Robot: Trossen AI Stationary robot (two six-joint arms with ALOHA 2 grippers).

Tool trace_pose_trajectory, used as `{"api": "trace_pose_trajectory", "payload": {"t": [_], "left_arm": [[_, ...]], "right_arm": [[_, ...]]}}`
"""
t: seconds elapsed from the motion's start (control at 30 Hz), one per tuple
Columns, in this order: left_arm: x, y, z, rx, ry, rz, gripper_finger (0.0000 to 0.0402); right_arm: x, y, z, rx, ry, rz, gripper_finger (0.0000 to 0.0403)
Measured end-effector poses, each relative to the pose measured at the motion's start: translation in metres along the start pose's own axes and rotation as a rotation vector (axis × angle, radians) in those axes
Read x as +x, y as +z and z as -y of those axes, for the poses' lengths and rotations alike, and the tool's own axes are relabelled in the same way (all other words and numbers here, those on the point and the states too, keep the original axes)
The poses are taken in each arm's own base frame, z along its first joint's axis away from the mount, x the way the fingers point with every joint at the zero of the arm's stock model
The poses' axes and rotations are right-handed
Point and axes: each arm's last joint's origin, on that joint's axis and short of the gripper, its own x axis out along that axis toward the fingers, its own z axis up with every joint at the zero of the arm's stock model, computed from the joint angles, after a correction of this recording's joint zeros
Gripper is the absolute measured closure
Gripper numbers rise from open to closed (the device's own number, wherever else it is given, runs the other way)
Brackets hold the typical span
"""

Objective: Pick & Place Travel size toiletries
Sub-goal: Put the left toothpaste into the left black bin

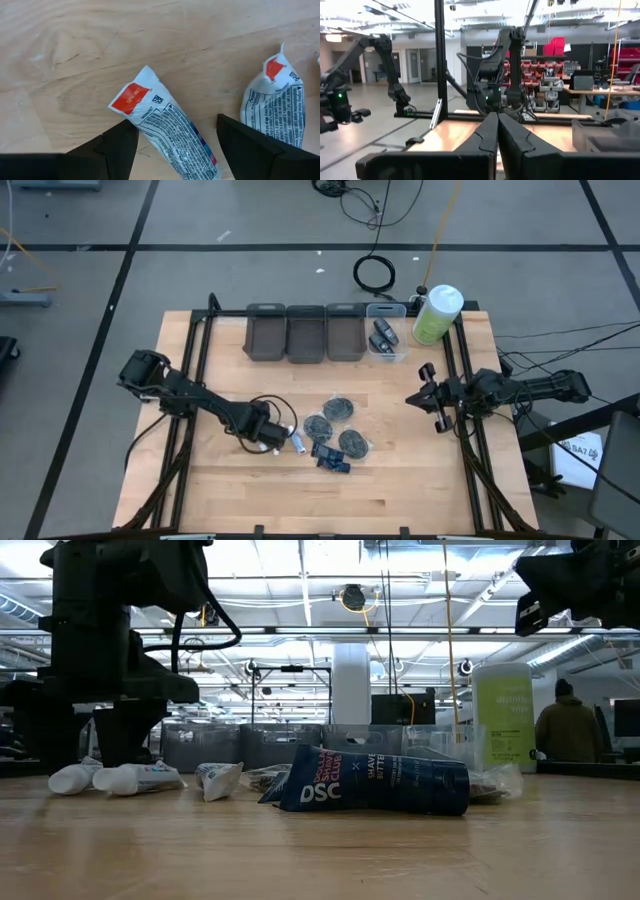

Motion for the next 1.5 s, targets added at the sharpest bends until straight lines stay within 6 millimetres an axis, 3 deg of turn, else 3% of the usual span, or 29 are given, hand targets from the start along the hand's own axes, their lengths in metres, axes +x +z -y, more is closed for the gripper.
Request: {"api": "trace_pose_trajectory", "payload": {"t": [0.27, 0.63, 0.93, 1.17, 1.5], "left_arm": [[0.0, 0.0, 0.0, -0.015, -0.003, -0.006, 0.0149], [0.0, 0.001, 0.001, 0.024, -0.019, 0.061, 0.0293], [-0.004, 0.006, 0.002, 0.138, -0.03, 0.206, 0.0361], [-0.036, 0.01, 0.002, 0.205, -0.148, 0.36, 0.0396], [-0.086, 0.019, -0.012, 0.403, -0.28, 0.65, 0.038]], "right_arm": [[0.0, 0.003, 0.0, -0.151, -0.002, 0.032, 0.0399], [0.0, -0.007, 0.0, -0.124, -0.002, -0.069, 0.0399], [0.0, -0.011, 0.001, -0.12, -0.002, -0.111, 0.0399], [0.0, -0.011, 0.001, -0.12, -0.002, -0.112, 0.0399], [0.0, -0.011, 0.001, -0.12, -0.002, -0.112, 0.0399]]}}
